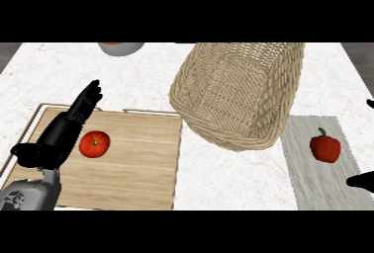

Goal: Pick the bell pepper from the placemat and place it in the basket

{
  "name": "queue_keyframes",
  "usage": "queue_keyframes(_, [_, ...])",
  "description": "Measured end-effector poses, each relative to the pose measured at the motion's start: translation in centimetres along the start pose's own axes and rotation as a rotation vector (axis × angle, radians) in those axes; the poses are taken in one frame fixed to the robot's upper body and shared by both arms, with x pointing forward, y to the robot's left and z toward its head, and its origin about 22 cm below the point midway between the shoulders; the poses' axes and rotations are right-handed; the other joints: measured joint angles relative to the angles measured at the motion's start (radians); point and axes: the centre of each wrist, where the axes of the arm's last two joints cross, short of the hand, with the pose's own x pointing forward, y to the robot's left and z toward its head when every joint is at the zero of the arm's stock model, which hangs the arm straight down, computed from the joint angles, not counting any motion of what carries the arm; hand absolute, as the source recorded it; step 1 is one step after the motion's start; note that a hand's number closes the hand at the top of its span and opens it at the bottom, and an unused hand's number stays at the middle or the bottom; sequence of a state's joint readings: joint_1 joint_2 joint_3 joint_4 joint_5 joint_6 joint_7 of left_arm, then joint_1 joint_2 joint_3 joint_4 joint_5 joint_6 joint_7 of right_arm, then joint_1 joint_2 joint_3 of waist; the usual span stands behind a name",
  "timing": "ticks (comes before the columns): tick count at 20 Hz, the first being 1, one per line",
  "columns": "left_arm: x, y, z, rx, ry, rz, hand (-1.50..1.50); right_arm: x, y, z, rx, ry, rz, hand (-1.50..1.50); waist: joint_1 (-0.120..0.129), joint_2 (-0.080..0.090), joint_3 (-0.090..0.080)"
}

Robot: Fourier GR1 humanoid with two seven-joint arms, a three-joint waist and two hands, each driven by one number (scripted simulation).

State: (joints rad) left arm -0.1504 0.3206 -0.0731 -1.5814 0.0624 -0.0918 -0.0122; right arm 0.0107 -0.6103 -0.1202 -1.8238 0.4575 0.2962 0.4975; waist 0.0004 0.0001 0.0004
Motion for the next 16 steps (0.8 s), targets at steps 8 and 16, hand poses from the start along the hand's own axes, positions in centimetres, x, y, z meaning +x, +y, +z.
queue_keyframes(8, [0.0,-0.1,0.5,0.003,0.007,0.004,0.00,-0.7,1.6,-1.2,-0.012,-0.033,-0.006,-1.50,0.000,0.000,0.000])
queue_keyframes(16, [-0.2,-0.5,0.1,0.002,0.006,0.007,0.00,0.5,2.3,-1.2,-0.003,-0.069,-0.029,-1.50,-0.001,0.000,0.000])
